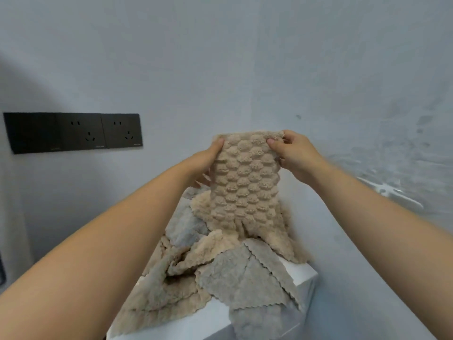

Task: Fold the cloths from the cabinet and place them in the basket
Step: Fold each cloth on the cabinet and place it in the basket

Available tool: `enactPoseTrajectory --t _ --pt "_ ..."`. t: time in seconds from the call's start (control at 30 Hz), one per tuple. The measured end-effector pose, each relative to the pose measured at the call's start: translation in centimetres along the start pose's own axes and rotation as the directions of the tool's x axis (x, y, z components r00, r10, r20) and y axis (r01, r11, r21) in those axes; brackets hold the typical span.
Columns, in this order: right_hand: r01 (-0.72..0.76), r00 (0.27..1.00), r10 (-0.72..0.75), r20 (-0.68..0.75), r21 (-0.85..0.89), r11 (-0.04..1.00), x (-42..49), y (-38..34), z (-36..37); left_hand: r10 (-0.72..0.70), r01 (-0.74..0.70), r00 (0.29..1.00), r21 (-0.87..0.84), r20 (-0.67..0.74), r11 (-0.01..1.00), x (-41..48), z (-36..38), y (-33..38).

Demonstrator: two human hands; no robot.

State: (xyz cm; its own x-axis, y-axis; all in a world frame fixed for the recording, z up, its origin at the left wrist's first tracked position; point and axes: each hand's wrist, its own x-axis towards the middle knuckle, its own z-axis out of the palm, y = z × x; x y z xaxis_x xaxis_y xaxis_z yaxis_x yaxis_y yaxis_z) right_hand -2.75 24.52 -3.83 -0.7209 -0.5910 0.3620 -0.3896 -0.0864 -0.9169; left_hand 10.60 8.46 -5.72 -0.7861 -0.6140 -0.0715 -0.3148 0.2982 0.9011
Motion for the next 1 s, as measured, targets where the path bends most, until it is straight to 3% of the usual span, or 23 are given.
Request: enactPoseTrajectory --t 0.17,0.37,0.47,0.63,0.73,0.83,0.9,0.97,1.0 --pt "-0.040 0.997 0.043 0.062 -0.050 0.998 -0.3 0.3 -0.5 -0.085 0.134 0.980 -0.289 0.178 0.948 0.5 0.3 -0.3" --pt "-0.044 0.952 0.035 0.304 0.023 0.999 -0.9 0.0 -2.9 -0.044 0.140 0.924 -0.229 0.379 0.963 0.6 -0.2 -0.1" --pt "-0.062 0.948 0.039 0.316 0.062 0.996 -1.2 -0.4 -3.6 0.002 0.099 0.875 -0.183 0.484 0.978 -0.1 0.8 0.3" --pt "-0.033 0.956 0.027 0.291 0.019 0.999 -1.7 -0.3 -3.7 0.056 0.145 0.758 -0.251 0.650 0.957 -0.7 3.0 0.1" --pt "-0.015 0.971 0.028 0.237 -0.057 0.998 -1.9 0.1 -4.2 0.053 0.144 0.779 -0.261 0.624 0.954 -0.9 3.5 0.3" --pt "-0.013 0.974 0.065 0.218 -0.231 0.973 -1.6 0.7 -5.0 -0.017 0.147 0.862 -0.217 0.507 0.965 -0.6 3.3 0.4" --pt "-0.182 0.905 0.253 0.342 -0.226 0.957 -1.4 1.0 -5.9 0.001 0.112 0.892 -0.222 0.453 0.969 -0.7 2.9 0.6" --pt "-0.414 0.702 0.424 0.572 -0.157 0.897 -1.7 0.8 -7.0 0.059 0.091 0.880 -0.289 0.471 0.953 -1.0 2.4 0.9" --pt "-0.483 0.595 0.426 0.682 -0.121 0.867 -2.0 0.7 -7.7 0.095 0.097 0.853 -0.335 0.513 0.937 -1.1 2.1 1.2"
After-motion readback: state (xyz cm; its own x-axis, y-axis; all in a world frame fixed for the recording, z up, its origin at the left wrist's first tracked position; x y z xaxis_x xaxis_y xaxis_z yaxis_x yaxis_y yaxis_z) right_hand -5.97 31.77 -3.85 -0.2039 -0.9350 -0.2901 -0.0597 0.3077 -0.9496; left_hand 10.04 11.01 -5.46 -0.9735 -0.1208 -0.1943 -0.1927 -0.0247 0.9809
